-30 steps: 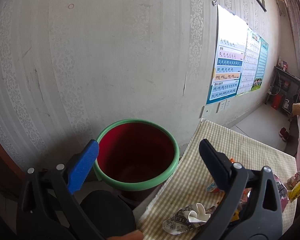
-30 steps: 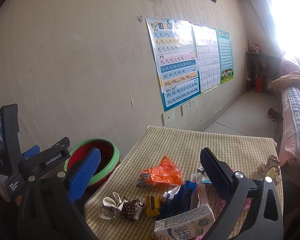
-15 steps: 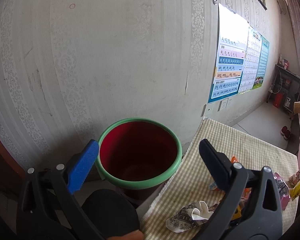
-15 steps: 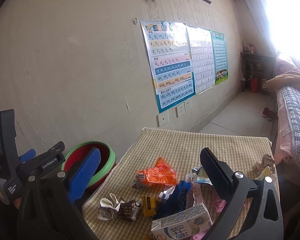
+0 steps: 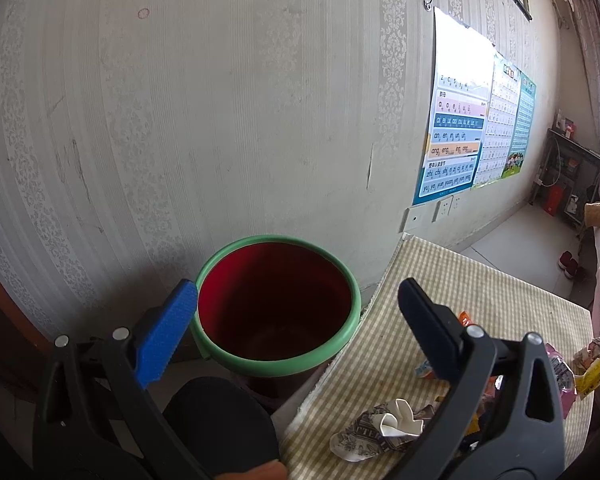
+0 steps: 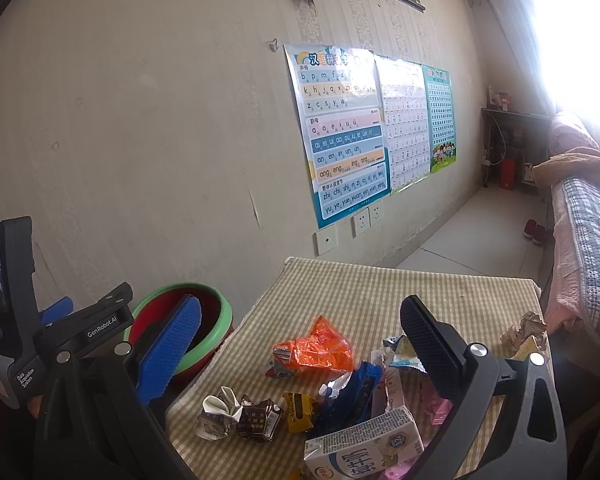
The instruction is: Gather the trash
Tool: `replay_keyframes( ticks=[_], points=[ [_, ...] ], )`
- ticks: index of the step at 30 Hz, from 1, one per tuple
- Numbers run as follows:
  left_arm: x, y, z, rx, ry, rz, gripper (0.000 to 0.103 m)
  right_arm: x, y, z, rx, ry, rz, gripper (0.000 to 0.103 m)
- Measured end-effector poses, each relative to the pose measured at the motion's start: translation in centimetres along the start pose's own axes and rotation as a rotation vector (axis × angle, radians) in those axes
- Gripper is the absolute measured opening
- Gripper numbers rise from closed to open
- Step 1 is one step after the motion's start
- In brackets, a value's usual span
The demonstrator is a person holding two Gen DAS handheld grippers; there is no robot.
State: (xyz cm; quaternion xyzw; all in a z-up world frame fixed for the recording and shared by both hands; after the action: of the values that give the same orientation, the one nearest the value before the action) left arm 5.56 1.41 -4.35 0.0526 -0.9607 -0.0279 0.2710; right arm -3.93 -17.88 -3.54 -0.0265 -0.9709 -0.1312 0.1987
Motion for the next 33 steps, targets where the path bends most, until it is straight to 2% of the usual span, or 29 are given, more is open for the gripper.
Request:
replay_keyframes(
  ticks=[25, 30, 33],
  points=[
    [0.4, -0.7, 0.2, -0.018, 0.010, 0.053, 0.098, 0.3, -0.4, 0.4, -0.014, 0.010, 0.010, 0.096],
    [0.5, -1.3, 0.8, -0.076, 0.003, 0.068, 0.098, 0.0, -0.8, 0.9, 0.004, 0.020, 0.029, 0.096],
    [0.0, -2.2, 2.1, -0.151, 0.026, 0.075, 0.098, -0.8, -1.3, 2.2, 0.044, 0.069, 0.076, 0.096]
  ],
)
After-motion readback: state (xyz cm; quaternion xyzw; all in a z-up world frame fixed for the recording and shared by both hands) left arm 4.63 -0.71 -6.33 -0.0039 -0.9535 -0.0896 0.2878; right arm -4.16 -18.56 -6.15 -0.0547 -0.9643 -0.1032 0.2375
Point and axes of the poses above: each gripper's, at about its wrist camera, not at the fingertips, and x roughly against the way its jaws point, y to its left, z to its underside, the point moved 5 cm from there along -x, roughly the way its jaws point, and after that the axes turned 8 degrees about -z, right-handed, at the moved point
